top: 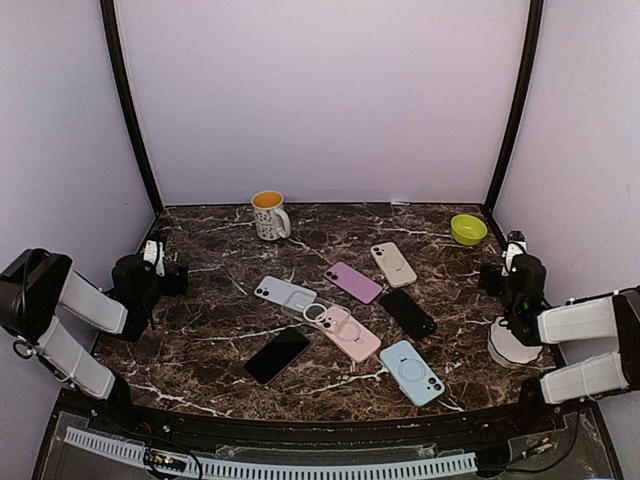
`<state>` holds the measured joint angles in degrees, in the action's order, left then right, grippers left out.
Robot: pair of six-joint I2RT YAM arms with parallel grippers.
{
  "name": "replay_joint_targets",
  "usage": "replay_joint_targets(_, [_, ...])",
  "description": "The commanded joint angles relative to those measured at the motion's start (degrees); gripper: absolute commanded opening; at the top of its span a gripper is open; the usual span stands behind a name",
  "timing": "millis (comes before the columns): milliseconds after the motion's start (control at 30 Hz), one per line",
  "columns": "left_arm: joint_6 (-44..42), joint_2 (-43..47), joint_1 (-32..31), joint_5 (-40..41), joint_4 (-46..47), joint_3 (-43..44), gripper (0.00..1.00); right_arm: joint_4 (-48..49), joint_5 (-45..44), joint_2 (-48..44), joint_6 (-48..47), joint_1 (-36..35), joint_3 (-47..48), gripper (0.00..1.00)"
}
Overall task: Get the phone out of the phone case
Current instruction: Reset both arms
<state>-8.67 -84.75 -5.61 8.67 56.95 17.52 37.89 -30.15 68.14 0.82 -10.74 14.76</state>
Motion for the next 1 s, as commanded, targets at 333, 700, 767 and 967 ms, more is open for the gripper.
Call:
replay_joint_targets(333, [1.37, -5.67, 3.13, -6.69, 19.8, -3.84, 0.99, 33.89, 29.64, 19.0, 2.15, 14.43, -1.43, 0.99])
replay_joint_targets(700, [1.99, -5.55, 3.21, -5.59, 18.72, -3.42, 0.99, 34.21, 29.16, 20.27, 2.88, 14.43, -0.57, 0.99])
replay_joint_targets(767, [1.99, -5.58, 3.15, -5.59, 18.73, -3.45, 0.99, 34.32, 29.18, 20.34, 2.82, 14.43, -0.53, 0.98])
replay_joint_targets(967, [1.99, -5.58, 3.18, -5.59, 18.73, -3.46, 0.99, 34.0, 29.19, 20.45, 2.87, 14.46, -0.27, 0.99])
